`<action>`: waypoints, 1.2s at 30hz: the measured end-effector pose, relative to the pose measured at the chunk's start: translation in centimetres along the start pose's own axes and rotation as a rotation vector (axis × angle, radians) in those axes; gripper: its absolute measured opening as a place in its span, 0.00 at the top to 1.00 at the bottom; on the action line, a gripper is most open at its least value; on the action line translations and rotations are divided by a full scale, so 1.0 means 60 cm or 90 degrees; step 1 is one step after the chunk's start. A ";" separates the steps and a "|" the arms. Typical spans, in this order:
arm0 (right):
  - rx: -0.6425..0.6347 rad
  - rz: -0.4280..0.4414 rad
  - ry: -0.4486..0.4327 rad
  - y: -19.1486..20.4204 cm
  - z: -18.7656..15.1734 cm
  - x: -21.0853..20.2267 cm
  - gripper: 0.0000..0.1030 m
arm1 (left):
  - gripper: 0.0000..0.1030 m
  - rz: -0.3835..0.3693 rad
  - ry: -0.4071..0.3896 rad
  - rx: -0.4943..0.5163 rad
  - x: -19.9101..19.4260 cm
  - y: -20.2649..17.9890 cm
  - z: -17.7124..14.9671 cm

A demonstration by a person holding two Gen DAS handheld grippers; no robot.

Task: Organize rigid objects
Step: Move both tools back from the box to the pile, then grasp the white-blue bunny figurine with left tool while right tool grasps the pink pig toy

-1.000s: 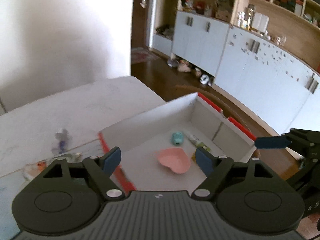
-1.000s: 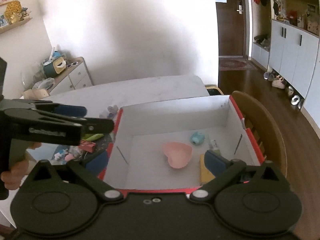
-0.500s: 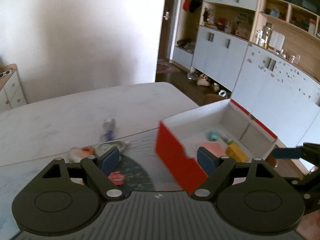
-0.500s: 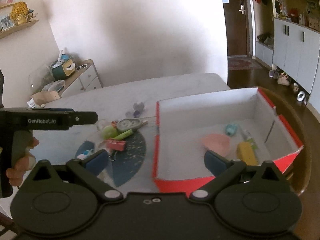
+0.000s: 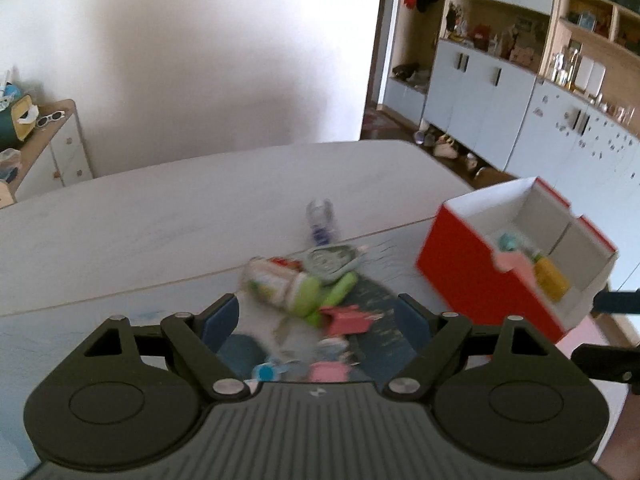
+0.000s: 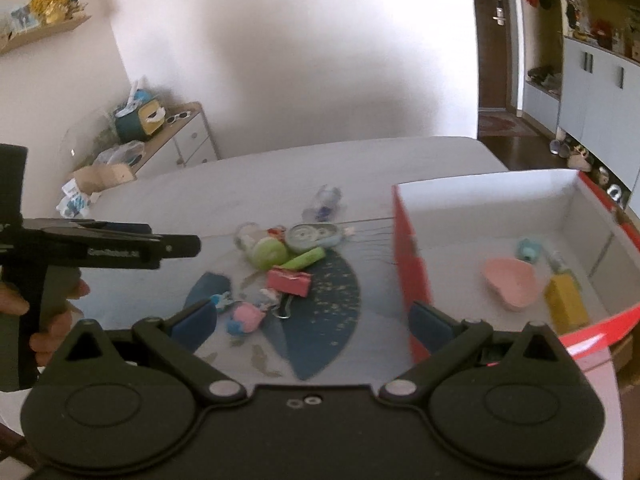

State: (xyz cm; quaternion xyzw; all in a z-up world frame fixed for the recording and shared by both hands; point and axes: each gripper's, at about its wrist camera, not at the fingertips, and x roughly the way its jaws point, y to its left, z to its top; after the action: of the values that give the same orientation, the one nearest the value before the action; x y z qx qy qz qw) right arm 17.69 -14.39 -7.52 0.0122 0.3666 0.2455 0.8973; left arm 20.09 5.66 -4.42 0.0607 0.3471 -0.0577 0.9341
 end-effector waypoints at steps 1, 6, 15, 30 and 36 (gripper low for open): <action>-0.003 0.002 0.004 0.009 -0.001 0.008 0.01 | 0.18 0.001 0.001 0.003 0.004 0.010 -0.005; -0.017 0.015 0.029 0.047 -0.006 0.051 0.01 | 0.18 0.000 0.024 0.012 0.033 0.056 -0.029; -0.085 0.017 0.087 0.100 -0.027 0.128 0.08 | 0.18 -0.012 0.070 0.037 0.097 0.101 -0.077; -0.198 -0.001 0.130 0.127 -0.039 0.220 0.34 | 0.18 -0.027 0.087 0.076 0.157 0.107 -0.122; -0.238 -0.012 0.133 0.140 -0.036 0.244 0.45 | 0.31 -0.031 0.079 0.084 0.164 0.105 -0.126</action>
State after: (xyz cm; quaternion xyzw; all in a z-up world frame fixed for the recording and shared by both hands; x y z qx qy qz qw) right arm 21.58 -0.78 -16.95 -0.1831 0.4057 0.3011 0.8433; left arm 23.58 12.39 -16.08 0.1172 0.4014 -0.0996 0.9029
